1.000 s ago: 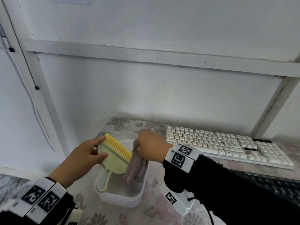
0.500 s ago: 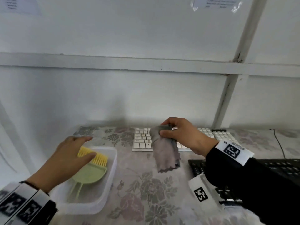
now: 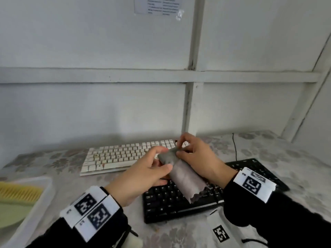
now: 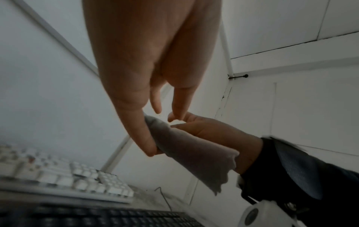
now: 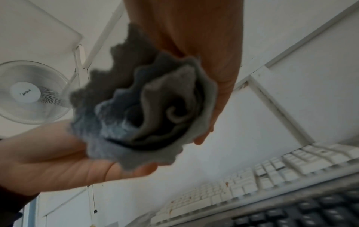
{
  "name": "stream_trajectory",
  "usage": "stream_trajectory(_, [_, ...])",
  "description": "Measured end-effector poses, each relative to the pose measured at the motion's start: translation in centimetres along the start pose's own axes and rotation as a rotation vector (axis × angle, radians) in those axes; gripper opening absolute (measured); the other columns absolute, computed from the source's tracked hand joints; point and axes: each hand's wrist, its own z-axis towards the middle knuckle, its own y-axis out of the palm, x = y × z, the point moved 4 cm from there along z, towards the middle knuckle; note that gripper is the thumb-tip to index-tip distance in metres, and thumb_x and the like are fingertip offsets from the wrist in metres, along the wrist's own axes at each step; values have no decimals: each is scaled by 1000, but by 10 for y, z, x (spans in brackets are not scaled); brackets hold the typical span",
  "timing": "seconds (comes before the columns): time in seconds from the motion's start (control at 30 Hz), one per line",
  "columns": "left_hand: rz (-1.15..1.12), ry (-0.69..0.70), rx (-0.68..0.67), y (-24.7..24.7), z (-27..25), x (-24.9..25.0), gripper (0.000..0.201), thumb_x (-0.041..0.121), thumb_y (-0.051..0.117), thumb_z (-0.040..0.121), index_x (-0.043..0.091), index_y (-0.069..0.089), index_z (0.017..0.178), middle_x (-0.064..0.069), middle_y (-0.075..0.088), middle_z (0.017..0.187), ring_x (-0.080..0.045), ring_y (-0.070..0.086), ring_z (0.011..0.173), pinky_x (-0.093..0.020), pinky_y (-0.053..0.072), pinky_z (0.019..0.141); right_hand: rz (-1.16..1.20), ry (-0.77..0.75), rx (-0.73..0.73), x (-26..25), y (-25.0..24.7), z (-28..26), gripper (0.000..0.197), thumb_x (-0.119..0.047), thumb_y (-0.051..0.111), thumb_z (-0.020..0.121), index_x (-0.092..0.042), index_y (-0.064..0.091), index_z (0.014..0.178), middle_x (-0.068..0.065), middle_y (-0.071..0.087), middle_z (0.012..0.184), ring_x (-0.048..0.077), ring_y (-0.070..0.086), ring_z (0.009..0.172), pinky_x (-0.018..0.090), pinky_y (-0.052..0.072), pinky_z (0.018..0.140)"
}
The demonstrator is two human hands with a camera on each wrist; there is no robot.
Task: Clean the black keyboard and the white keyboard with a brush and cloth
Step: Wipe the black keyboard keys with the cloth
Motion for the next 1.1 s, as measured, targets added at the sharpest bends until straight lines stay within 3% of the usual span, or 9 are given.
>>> stream_trajectory(0.13, [-102, -35, 70, 38, 19, 8, 26, 10, 57, 89, 19, 55, 114, -25, 47, 116, -26, 61, 106, -33, 55, 86, -35, -13, -36, 25, -30, -8, 17, -4, 54, 90, -17, 66, 88, 1, 69, 93, 14, 63, 90, 21, 47, 78])
stream_trajectory(0.3, [-171, -92, 129, 74, 34, 15, 36, 10, 49, 94, 17, 44, 128, -15, 54, 116, -21, 63, 102, -33, 54, 89, -145, 4, -142, 51, -53, -14, 29, -34, 62, 88, -16, 62, 111, -3, 65, 103, 11, 59, 95, 21, 46, 85])
stream_trajectory(0.4, [-166, -117, 142, 87, 38, 17, 44, 6, 46, 94, 22, 36, 134, -10, 53, 115, -22, 62, 102, -30, 56, 83, -168, 29, -283, 61, -58, -17, 44, -46, 70, 77, -12, 65, 105, 0, 66, 95, 12, 60, 84, 28, 47, 78])
stream_trajectory(0.53, [-54, -129, 163, 95, 41, 11, 48, 6, 43, 95, 24, 30, 139, -1, 54, 111, -18, 65, 94, -29, 56, 77, -250, -80, -375, 68, -61, -14, 36, -32, 64, 86, 1, 67, 97, 19, 58, 102, 12, 50, 83, 22, 36, 69])
stream_trajectory(0.67, [82, -157, 173, 85, 39, 1, 50, 14, 44, 96, 29, 26, 139, 6, 54, 115, -13, 63, 96, -28, 55, 80, -329, -67, -456, 70, -55, -7, 37, -38, 47, 96, -10, 66, 112, 6, 40, 119, 14, 46, 107, 15, 31, 88])
stream_trajectory(0.77, [247, -219, 201, 58, 36, -10, 48, 22, 47, 95, 32, 27, 138, 7, 56, 110, -15, 62, 98, -34, 52, 89, -392, -58, -469, 71, -46, 9, 41, -38, 43, 97, -4, 63, 106, 8, 43, 115, 16, 45, 104, 20, 33, 86])
stream_trajectory(0.87, [406, -310, 218, 25, 31, -28, 48, 27, 49, 93, 28, 29, 137, 10, 55, 104, -15, 58, 96, -32, 47, 93, -450, -83, -464, 72, -32, 31, 32, -27, 46, 97, -12, 53, 125, 6, 51, 125, 20, 50, 112, 26, 39, 92])
stream_trajectory(1.03, [537, -454, 208, -10, 22, -61, 60, 35, 55, 89, 23, 27, 140, -8, 43, 137, -20, 50, 118, -28, 43, 95, -468, -124, -408, 64, 4, 63, 21, -14, 47, 94, -7, 63, 105, -7, 58, 90, 10, 52, 84, 11, 38, 68])
stream_trajectory(1.1, [547, -473, 193, -16, 22, -70, 61, 37, 57, 87, 26, 28, 139, -8, 43, 137, -20, 50, 119, -31, 45, 97, -481, -151, -431, 61, 23, 68, 20, -15, 48, 95, -7, 63, 106, -3, 55, 98, 10, 51, 87, 13, 41, 77])
